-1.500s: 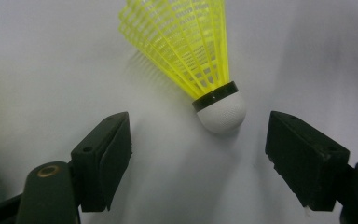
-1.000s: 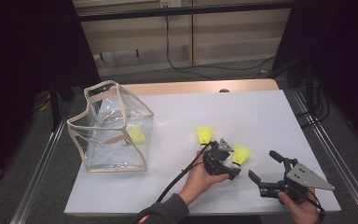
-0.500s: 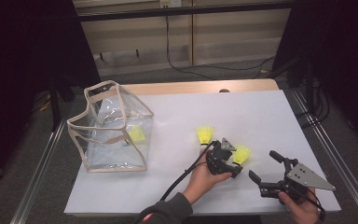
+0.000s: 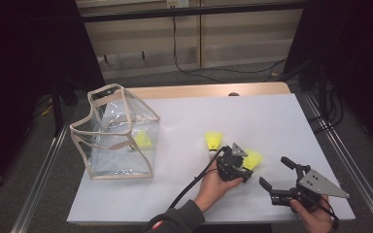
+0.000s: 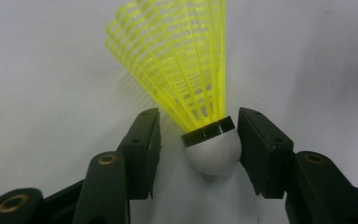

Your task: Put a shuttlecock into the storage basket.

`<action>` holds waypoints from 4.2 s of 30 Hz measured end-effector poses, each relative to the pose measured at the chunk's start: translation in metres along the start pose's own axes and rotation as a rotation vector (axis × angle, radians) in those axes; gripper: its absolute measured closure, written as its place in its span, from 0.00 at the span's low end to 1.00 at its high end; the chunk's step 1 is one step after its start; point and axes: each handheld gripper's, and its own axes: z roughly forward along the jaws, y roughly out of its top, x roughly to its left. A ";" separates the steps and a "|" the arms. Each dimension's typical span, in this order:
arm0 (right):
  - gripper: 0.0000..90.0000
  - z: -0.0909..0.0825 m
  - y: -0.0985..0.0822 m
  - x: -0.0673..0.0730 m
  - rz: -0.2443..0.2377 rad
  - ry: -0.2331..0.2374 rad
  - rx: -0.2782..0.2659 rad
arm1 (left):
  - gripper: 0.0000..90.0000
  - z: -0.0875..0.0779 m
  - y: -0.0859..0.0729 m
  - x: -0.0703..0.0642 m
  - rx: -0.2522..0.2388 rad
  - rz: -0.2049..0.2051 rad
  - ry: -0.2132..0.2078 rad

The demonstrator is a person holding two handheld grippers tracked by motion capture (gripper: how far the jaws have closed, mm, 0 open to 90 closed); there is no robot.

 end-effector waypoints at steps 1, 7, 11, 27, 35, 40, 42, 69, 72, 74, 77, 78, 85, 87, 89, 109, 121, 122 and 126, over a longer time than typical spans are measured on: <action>0.02 0.000 0.000 0.000 -0.001 -0.001 0.000 | 0.57 0.000 0.000 0.000 0.001 0.008 0.007; 0.02 0.000 0.000 0.000 -0.001 0.000 0.000 | 0.70 0.000 0.000 0.001 0.002 0.021 0.035; 0.02 0.000 0.000 0.000 -0.003 -0.001 -0.001 | 0.71 -0.002 0.000 0.004 0.002 -0.013 0.009; 0.02 0.000 0.000 0.000 -0.006 0.000 -0.005 | 0.72 -0.022 0.000 0.011 0.031 -0.028 -0.070; 0.02 -0.001 0.001 0.000 -0.009 -0.001 -0.004 | 0.72 -0.047 -0.001 0.019 0.006 -0.015 -0.077; 0.02 0.000 0.001 0.001 -0.010 0.002 -0.006 | 0.72 -0.058 -0.003 0.024 0.018 -0.016 -0.071; 0.02 0.000 0.001 0.001 -0.009 0.003 -0.006 | 0.72 -0.062 -0.003 0.026 0.007 -0.027 -0.073; 0.02 0.000 0.001 0.001 -0.010 0.002 -0.005 | 0.72 -0.095 -0.003 0.040 0.030 -0.056 -0.094; 0.02 0.000 0.001 0.001 -0.012 0.002 -0.003 | 0.72 -0.101 -0.001 0.043 0.028 -0.061 -0.094; 0.02 0.000 0.001 0.001 -0.012 0.002 -0.005 | 0.72 -0.104 -0.001 0.046 0.031 -0.065 -0.097; 0.02 0.000 0.001 0.001 -0.010 0.003 -0.005 | 0.72 -0.107 -0.002 0.050 0.035 -0.065 -0.090; 0.02 0.001 0.001 0.001 -0.010 0.004 -0.005 | 0.72 -0.107 -0.002 0.051 0.034 -0.072 -0.091; 0.02 0.002 0.001 0.002 -0.007 0.005 -0.005 | 0.72 -0.114 -0.005 0.057 0.035 -0.083 -0.087; 0.02 0.002 0.001 0.002 -0.009 0.003 -0.003 | 0.72 -0.116 -0.005 0.059 0.039 -0.079 -0.080; 0.02 0.002 0.001 0.002 -0.009 0.004 -0.004 | 0.72 -0.119 -0.005 0.060 0.037 -0.084 -0.075; 0.02 0.002 0.001 0.002 -0.015 0.007 0.001 | 0.72 -0.150 -0.005 0.078 -0.004 -0.149 -0.029; 0.02 0.003 0.002 0.004 -0.022 0.015 -0.004 | 0.72 -0.163 -0.005 0.081 -0.023 -0.175 -0.018; 0.02 0.003 0.002 0.004 -0.022 0.015 -0.004 | 0.72 -0.164 -0.005 0.081 -0.029 -0.179 -0.014; 0.02 0.003 0.002 0.003 -0.022 0.013 0.002 | 0.72 -0.169 -0.003 0.083 -0.031 -0.185 -0.020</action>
